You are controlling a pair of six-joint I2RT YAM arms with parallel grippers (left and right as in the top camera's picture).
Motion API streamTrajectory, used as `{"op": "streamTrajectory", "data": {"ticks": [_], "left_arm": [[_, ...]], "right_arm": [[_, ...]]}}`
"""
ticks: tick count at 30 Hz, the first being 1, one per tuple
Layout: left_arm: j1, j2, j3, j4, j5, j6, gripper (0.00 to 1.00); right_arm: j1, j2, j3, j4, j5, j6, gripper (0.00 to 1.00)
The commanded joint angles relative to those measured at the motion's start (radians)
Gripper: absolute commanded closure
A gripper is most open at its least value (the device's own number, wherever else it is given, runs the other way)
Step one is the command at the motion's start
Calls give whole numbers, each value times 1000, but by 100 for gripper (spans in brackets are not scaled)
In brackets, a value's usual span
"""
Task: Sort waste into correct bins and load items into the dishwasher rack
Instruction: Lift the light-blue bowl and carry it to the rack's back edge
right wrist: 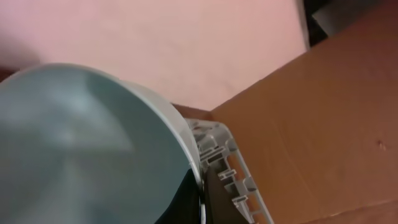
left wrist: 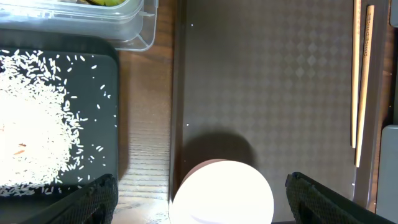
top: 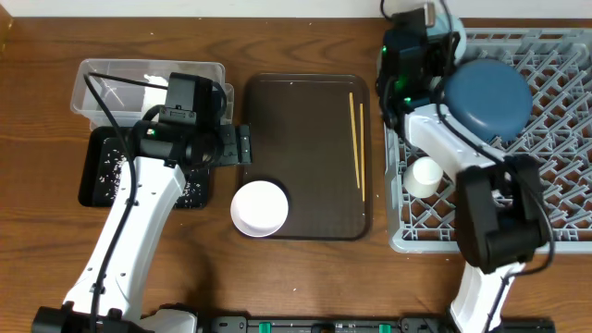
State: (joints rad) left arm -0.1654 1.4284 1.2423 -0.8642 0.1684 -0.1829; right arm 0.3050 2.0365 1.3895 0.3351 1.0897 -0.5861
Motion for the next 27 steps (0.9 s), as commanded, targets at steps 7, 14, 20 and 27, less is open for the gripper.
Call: {"op": "streamTrajectory", "data": {"ticks": [7, 14, 20, 27], "left_arm": [[3, -11, 17, -2, -13, 6, 11], [3, -11, 17, -2, -13, 6, 11], [3, -11, 17, -2, -13, 6, 11], [3, -11, 17, -2, -13, 6, 11]], "right_arm": [[1, 54, -3, 6, 49, -51, 99], [26, 54, -3, 5, 66, -63, 99], [95, 54, -3, 5, 82, -108, 71], [129, 54, -3, 5, 119, -107, 46]]}}
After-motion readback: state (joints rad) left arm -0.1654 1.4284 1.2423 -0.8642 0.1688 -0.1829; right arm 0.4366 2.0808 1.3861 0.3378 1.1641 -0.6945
